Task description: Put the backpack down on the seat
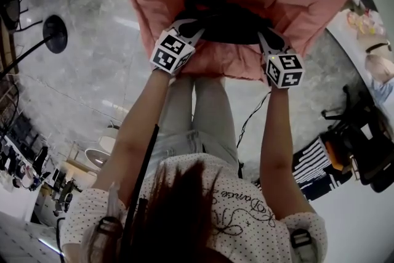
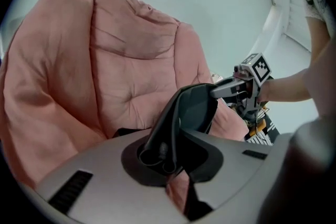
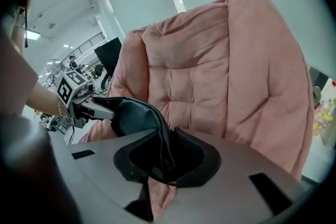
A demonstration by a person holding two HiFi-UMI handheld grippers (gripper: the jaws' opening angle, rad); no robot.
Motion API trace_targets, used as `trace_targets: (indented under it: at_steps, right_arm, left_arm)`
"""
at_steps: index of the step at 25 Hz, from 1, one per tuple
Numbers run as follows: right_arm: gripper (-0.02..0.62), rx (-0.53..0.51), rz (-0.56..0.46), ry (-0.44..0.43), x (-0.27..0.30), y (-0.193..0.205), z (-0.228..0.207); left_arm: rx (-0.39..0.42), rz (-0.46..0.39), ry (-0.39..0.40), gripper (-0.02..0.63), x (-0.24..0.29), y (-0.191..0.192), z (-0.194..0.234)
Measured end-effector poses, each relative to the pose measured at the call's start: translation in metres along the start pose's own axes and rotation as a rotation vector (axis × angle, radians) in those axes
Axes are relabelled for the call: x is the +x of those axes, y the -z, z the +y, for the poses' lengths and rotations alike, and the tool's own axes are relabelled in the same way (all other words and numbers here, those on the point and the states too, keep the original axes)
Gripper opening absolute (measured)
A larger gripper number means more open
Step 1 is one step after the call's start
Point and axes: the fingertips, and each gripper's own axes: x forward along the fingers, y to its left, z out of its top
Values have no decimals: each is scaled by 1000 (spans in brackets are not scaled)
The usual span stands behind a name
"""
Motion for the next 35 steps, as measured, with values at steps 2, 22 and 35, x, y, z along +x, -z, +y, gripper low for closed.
trace_targets:
  at_steps: [2,22,35]
  right_arm:
    - [80,11,14,3,9,6,-5]
    - [130,86,62,52,40,34,-32]
    - [282,138,59,50,31,30,-23]
  left_arm:
    - [0,10,-1,38,8,5,5]
    - [-45,24,6,54,40,19,12]
    - [-81,34,8,233,28,18,13]
